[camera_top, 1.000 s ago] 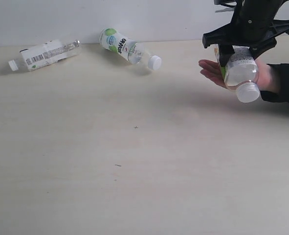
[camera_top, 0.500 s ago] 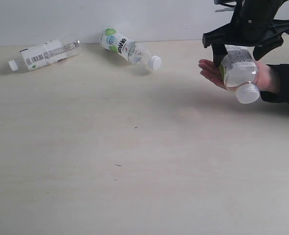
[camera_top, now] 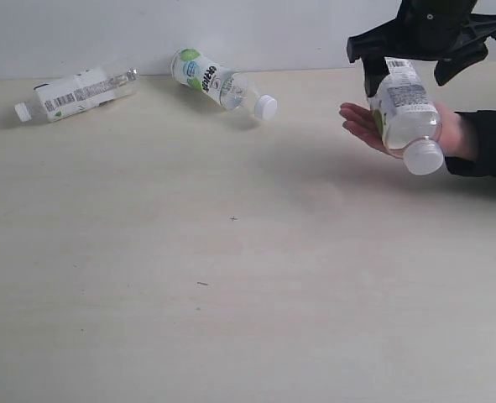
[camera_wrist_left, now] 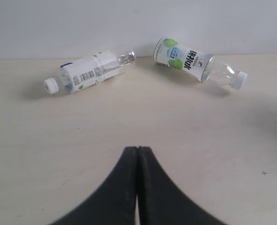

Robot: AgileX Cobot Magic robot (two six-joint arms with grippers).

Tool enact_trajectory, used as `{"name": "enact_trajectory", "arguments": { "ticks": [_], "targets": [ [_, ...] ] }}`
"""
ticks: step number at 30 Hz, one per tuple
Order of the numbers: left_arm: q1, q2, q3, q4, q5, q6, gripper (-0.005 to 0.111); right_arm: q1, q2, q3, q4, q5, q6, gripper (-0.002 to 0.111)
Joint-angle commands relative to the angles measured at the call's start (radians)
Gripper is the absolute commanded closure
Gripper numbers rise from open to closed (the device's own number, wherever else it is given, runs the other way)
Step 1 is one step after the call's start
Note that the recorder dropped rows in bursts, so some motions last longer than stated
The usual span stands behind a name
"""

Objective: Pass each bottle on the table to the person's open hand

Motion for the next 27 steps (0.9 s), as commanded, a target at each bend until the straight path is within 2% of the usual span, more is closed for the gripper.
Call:
{"name": "enact_trajectory", "arguments": {
  "ticks": [1,6,10,15,19,23,27],
  "targets": [
    [0.003,-0.004,0.004,-0.003,0.005,0.003,0.107,-0.005,-0.033,-0.016,-0.007,-0.018,0.002,0.025],
    [0.003,-0.004,0.004,-0.003,0.005,0.003,0.107,-0.005,-0.097,-0.016,0.001,-0.027,-0.009,0.025],
    [0.003,-0.004,0.004,-0.003,0.005,0.003,0.107,-0.005,-0.159,-0.016,0.058,-0.013,-0.095,0.025],
    [0.003,-0.004,0.004,-0.003,0.005,0.003,0.107,-0.005,-0.238,-0.016,0.280,0.094,-0.368,0.026],
    [0.003,-0.004,0.004,-0.003,0.005,0.003,0.107,-0.005,-0.299,-0.001,0.410,0.108,-0.428,0.030],
    [0.003,-0.004,0.004,-0.003,0.005,0.003,0.107,-0.005,-0.359,0.051,0.489,0.103,-0.496,0.040],
    [0.003,-0.004,0.004,-0.003,0.005,0.003,0.107,-0.005,-0.416,0.120,0.497,0.064,-0.509,0.059]
  ]
}}
